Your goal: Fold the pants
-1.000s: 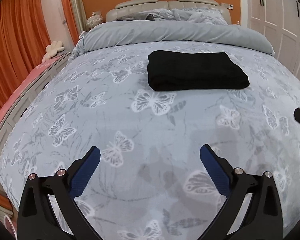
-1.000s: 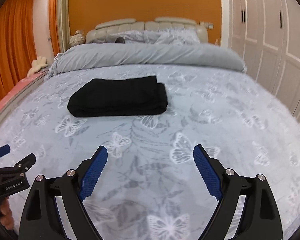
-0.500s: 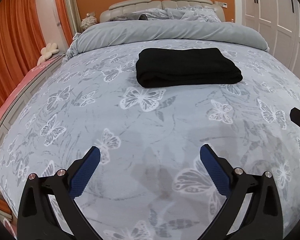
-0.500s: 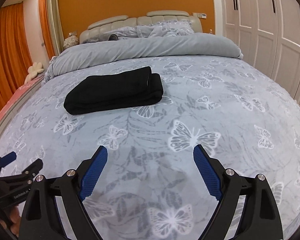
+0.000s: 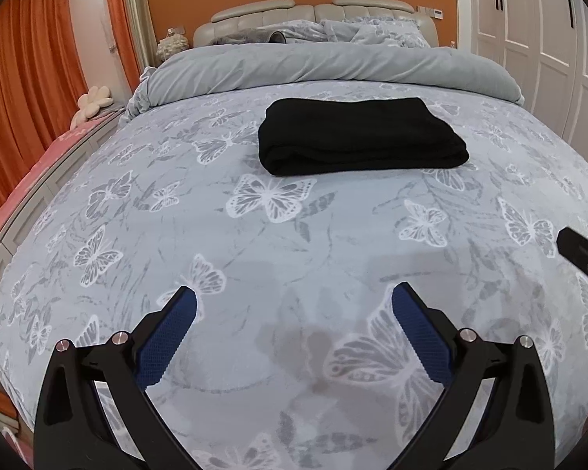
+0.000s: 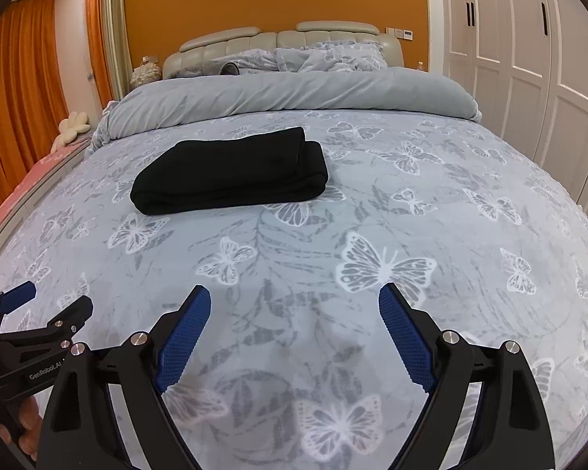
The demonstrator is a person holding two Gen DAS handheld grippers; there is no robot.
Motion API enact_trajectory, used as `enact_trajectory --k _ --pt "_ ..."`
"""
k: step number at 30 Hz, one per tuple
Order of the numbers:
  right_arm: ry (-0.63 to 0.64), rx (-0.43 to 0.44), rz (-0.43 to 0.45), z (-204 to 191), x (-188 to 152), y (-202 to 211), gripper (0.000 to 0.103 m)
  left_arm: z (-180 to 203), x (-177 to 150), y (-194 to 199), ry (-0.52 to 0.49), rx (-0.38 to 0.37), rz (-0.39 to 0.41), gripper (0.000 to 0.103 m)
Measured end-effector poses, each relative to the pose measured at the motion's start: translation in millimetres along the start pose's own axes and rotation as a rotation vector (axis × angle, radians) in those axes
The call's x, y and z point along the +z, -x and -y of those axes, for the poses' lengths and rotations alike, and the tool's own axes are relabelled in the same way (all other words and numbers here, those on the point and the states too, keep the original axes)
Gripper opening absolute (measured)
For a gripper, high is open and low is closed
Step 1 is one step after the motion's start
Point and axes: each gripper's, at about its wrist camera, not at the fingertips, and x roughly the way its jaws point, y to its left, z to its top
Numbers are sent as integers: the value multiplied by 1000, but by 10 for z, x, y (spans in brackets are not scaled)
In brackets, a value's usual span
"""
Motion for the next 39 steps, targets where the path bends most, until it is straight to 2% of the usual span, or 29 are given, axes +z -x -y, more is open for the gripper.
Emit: enact_trajectory --k 39 --pt "40 8 -1 -184 -19 -10 86 22 82 67 22 15 29 98"
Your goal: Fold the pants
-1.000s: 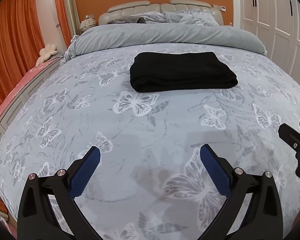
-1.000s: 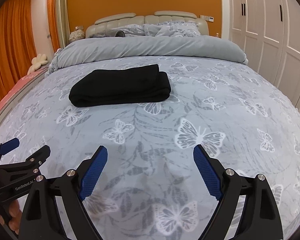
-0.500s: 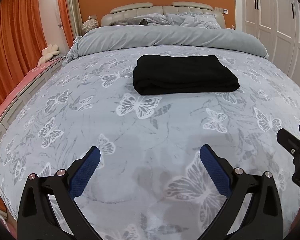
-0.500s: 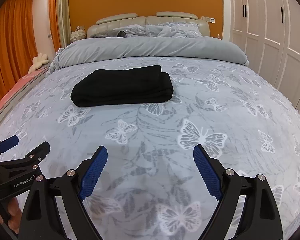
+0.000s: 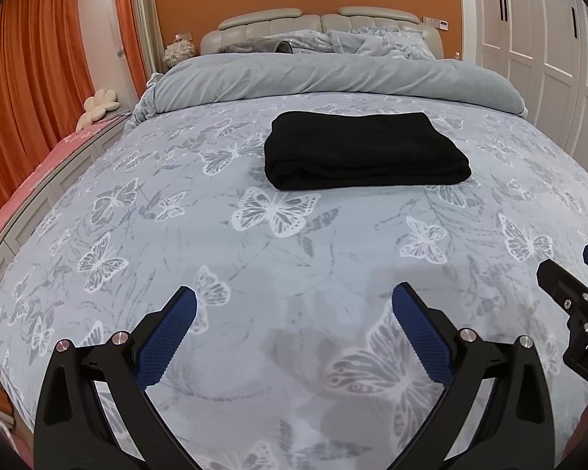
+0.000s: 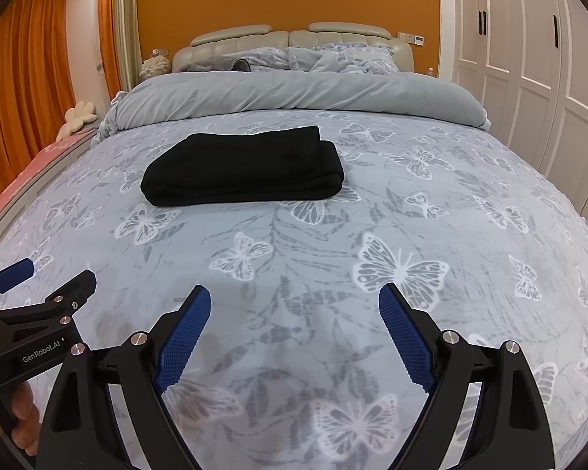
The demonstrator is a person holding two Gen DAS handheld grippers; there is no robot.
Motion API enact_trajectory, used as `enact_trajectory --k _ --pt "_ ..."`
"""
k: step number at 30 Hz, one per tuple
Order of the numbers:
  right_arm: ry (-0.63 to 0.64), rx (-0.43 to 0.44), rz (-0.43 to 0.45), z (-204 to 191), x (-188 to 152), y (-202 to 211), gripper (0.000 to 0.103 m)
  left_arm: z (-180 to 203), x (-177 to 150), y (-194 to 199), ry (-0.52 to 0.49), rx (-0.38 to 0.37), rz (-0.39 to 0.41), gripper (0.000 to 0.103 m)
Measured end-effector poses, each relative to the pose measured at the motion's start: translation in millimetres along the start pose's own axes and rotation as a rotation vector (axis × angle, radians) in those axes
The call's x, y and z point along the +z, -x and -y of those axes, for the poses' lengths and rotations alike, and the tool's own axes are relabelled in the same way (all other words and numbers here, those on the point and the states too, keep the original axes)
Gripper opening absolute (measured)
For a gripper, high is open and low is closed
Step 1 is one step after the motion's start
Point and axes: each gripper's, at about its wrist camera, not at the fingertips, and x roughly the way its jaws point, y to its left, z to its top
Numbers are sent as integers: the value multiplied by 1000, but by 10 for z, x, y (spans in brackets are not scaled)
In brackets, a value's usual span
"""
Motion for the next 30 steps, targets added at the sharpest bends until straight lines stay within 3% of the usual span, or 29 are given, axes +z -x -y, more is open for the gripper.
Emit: enact_trajectory --k 25,30 --pt "3 0 -2 -14 -4 -5 86 111 13 67 -5 3 21 98" --pt "4 -1 -2 -22 -6 0 86 86 20 43 41 -72 0 98"
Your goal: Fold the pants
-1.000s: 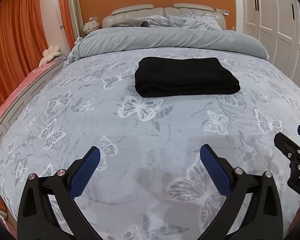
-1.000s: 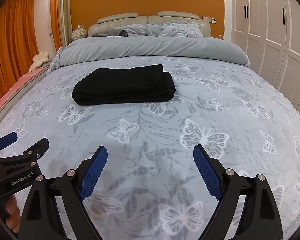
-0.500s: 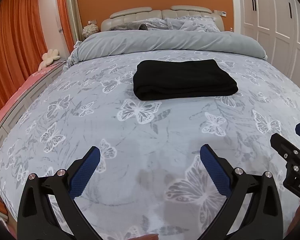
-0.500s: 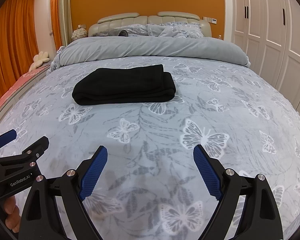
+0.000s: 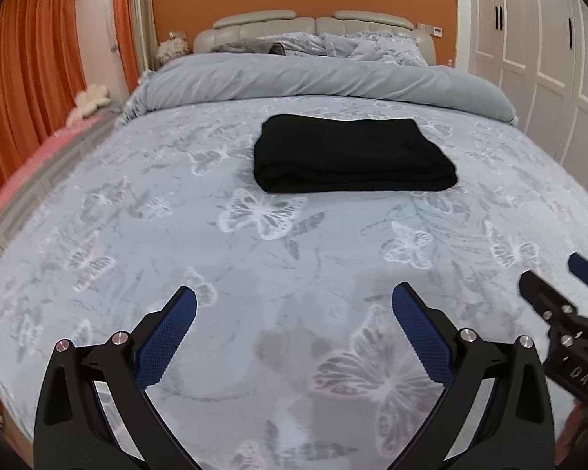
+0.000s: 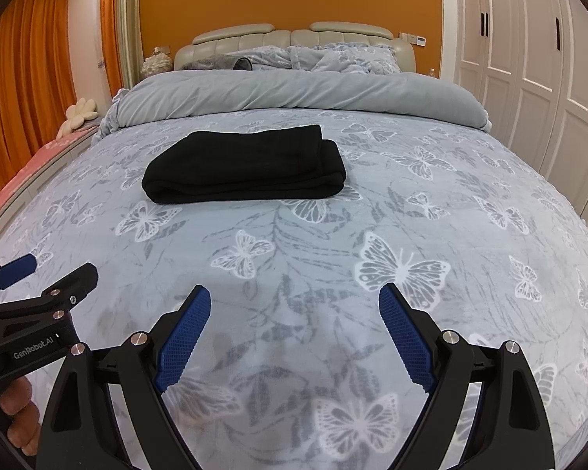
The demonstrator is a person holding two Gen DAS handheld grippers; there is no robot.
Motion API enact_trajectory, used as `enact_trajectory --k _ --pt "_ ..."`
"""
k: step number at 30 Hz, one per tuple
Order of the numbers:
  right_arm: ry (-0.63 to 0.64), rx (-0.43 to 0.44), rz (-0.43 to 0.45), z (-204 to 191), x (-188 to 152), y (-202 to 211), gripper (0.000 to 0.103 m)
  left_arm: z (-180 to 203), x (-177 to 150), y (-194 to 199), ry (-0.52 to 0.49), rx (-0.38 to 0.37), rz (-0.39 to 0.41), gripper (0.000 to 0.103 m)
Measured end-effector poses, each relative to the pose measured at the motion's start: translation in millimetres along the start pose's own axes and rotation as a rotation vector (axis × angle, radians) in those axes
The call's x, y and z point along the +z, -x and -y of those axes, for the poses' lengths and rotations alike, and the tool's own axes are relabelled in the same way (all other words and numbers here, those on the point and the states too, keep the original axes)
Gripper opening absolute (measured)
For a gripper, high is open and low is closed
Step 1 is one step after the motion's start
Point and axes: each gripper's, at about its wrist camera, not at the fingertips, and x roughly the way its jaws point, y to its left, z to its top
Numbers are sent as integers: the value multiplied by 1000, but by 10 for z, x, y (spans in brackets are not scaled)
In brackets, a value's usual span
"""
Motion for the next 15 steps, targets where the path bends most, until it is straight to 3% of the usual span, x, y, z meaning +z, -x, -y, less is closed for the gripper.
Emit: enact_trajectory --k 7,15 --pt "5 3 -2 -5 0 -7 86 89 -32 102 -24 40 79 98" --pt "4 6 -3 11 5 -19 86 76 -59 8 -73 70 20 98"
